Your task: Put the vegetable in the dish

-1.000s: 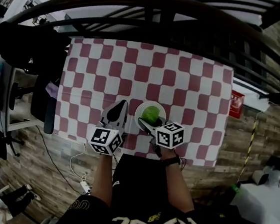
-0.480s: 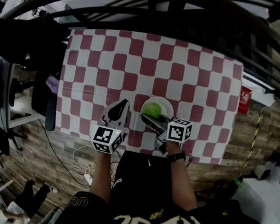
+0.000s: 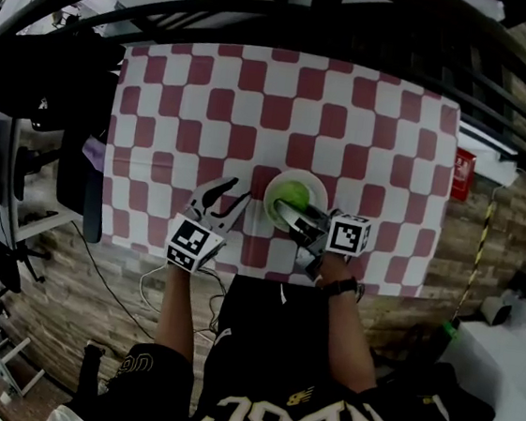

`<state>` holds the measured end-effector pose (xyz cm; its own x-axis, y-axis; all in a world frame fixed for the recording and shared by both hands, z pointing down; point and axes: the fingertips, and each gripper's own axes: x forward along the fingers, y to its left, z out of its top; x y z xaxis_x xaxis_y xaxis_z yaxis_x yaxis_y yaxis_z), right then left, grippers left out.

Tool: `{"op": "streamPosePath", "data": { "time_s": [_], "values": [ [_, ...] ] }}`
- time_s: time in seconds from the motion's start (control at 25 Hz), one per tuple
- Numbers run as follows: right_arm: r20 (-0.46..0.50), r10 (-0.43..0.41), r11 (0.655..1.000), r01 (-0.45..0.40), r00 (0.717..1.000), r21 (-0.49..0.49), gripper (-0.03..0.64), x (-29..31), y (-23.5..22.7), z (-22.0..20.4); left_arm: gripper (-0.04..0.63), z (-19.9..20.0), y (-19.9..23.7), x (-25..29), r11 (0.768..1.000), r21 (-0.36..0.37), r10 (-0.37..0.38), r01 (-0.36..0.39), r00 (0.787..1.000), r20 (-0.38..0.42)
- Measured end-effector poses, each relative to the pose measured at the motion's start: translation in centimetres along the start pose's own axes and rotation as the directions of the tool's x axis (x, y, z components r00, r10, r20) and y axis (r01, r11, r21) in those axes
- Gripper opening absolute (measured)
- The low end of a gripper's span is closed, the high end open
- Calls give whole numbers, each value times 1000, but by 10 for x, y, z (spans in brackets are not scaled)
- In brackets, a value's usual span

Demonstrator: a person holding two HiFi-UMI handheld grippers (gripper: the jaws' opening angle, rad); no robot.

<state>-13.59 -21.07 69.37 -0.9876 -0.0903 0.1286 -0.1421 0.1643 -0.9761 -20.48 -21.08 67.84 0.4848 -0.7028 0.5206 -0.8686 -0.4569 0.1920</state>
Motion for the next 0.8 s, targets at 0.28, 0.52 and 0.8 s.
{"op": "streamPosePath", "data": {
  "time_s": [0.28,0.52,0.8],
  "values": [
    [-10,-7,1000,7,1000,-6,150,2,1,1,344,-31,-38,15,908,213,-294,360,912,-286],
    [-128,-40,996,29,991,-82,149,5,-1,-15,413,-37,-68,40,693,437,-373,573,804,-463],
    [-121,-10,998,2,993,-64,149,4,0,-14,413,-32,-94,59,563,480,-460,673,738,-494]
  ]
}}
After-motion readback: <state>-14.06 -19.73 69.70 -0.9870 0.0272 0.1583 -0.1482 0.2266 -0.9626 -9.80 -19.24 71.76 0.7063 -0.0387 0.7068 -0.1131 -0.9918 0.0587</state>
